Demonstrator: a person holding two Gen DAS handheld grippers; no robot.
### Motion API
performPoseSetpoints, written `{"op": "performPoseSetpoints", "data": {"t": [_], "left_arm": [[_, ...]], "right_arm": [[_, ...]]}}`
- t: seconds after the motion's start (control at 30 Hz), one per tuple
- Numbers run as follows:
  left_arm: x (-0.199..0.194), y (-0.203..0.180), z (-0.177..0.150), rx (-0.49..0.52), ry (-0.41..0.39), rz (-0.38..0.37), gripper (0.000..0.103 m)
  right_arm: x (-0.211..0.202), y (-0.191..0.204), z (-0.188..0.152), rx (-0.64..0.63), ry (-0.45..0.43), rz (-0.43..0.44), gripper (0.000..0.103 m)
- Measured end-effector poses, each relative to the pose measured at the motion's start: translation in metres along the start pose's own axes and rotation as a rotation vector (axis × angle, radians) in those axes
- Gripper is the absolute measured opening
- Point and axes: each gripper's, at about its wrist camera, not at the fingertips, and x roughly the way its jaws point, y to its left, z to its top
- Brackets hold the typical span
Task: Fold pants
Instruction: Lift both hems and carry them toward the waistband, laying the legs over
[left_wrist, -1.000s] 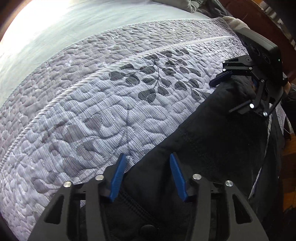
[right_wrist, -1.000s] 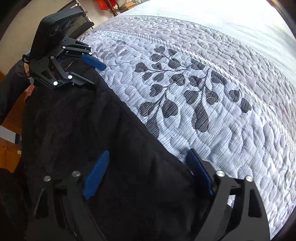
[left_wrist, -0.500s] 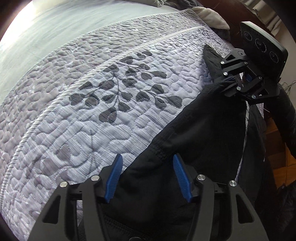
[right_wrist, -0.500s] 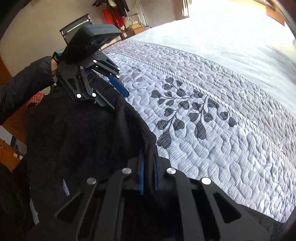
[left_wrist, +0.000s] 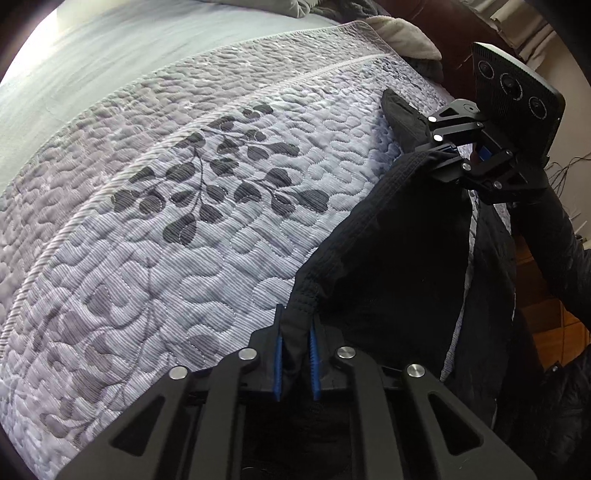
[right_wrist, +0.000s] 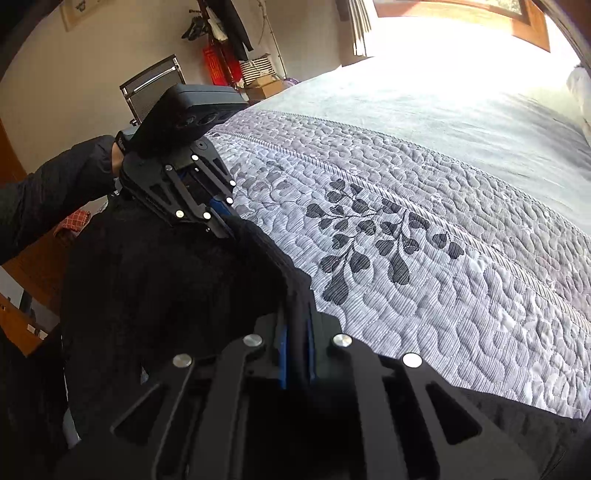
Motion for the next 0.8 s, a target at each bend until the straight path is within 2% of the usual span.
{"op": "performPoseSetpoints", "data": {"t": [0.17, 0.3, 0.4, 0.5, 0.7, 0.8], "left_arm": [[-0.035, -0.041, -0.017, -0.017, -0.120, 0.122, 0.009], [-0.058, -0.087, -0.036, -0.010, -0.156, 0.218, 0.009], [-0.063, -0.117, -0.056, -0.042, -0.160, 0.275, 0.009], [-0.065, -0.137, -0.079, -0.074, -0.170, 0.314, 0.009], [-0.068, -0.171, -0.125, -0.184, -0.235, 0.337, 0.009], [-0.068, -0.196, -0.146, -0.195, -0.267, 0.372, 0.009]], "right_arm": [[-0.029, 0.026, -0.011, 0.036, -0.082, -0.025, 0.008], [-0.055, 0.059, -0.027, 0.043, -0.137, -0.056, 0.008], [-0.069, 0.082, -0.043, 0.052, -0.154, -0.069, 0.009], [-0.073, 0.106, -0.064, 0.072, -0.150, -0.083, 0.010], [-0.074, 0.145, -0.105, 0.131, -0.150, -0.075, 0.010], [-0.080, 0.163, -0.120, 0.147, -0.148, -0.066, 0.011]]}}
